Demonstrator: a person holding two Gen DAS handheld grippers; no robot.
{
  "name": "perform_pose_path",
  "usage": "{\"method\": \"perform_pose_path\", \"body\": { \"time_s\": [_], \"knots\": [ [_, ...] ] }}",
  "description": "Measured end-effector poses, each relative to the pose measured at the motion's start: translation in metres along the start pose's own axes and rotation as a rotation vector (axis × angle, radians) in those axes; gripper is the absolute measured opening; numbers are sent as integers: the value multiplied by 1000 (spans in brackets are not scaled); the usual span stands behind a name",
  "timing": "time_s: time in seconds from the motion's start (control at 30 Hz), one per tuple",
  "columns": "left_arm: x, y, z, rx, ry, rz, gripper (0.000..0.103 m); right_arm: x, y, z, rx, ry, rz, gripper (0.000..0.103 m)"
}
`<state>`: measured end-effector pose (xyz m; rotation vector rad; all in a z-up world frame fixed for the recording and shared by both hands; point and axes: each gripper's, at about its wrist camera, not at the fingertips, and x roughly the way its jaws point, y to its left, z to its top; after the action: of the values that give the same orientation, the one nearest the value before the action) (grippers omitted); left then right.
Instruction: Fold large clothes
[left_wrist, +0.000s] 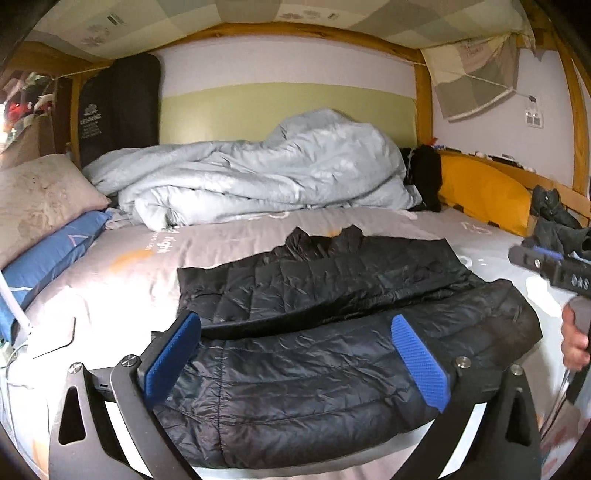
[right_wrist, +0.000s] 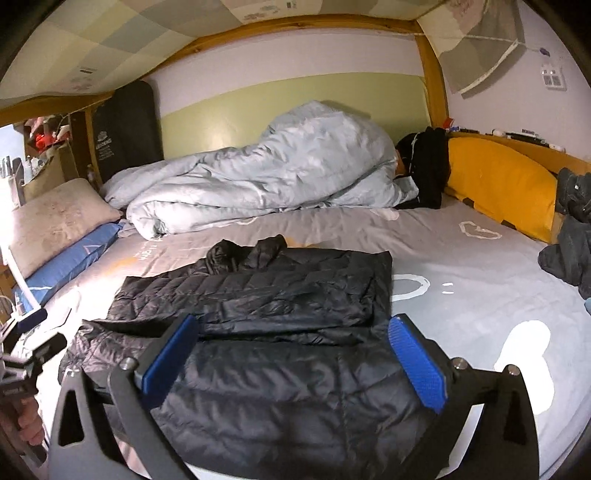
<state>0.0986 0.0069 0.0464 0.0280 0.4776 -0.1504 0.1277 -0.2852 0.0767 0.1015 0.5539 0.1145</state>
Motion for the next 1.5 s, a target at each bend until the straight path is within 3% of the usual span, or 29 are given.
{"method": "perform_pose_path", "body": {
  "time_s": [0.43, 0.87, 1.4, 1.5],
  "knots": [
    [-26, 11, -11, -48, -20, 9, 103, -26, 7, -25, 38, 8, 56, 103],
    [-38, 18, -15, -47, -41, 18, 103, -35, 12, -34, 11, 8, 36, 103],
    [-29, 16, -20, -46, 10, 8, 103, -25, 25, -42, -90, 46, -9, 103],
    [-15, 7, -25, 22, 93, -15, 103, -24, 33, -45, -149, 48, -15, 103]
  ]
}}
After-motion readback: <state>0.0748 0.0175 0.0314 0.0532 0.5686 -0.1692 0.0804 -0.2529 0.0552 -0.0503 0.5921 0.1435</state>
